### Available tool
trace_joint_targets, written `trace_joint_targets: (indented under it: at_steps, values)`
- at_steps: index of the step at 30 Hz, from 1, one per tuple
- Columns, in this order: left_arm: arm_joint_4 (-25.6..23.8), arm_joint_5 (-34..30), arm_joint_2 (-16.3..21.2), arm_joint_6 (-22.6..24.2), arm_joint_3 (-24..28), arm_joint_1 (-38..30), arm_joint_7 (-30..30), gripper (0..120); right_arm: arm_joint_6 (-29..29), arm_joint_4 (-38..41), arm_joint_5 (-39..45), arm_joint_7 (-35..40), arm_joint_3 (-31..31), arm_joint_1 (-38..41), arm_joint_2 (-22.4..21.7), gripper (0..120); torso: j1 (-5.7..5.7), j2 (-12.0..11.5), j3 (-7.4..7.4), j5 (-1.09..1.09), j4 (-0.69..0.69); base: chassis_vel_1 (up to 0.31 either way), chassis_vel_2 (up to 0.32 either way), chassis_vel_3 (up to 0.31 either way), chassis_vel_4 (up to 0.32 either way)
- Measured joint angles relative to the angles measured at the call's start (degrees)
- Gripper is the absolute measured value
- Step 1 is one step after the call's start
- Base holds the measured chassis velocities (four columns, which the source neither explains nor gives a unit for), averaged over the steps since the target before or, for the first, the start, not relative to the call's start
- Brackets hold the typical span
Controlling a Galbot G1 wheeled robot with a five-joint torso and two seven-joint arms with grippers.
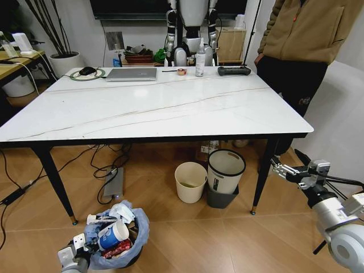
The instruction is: Pick up the trash bin and place the trash from the table into it.
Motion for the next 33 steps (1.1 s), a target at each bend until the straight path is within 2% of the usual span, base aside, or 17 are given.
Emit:
trace_joint_targets:
  at_steps: [33]
  values:
    - [1.3,0.3,-0.3,-1.2,-0.1,-1.1,1.6,0,0.0,0.0,0.0,0.0,0.0,0.0,0.0,100,-3.11,-7.9,-4.73,0.00,0.00,0.000,0.000,0.000,0.000]
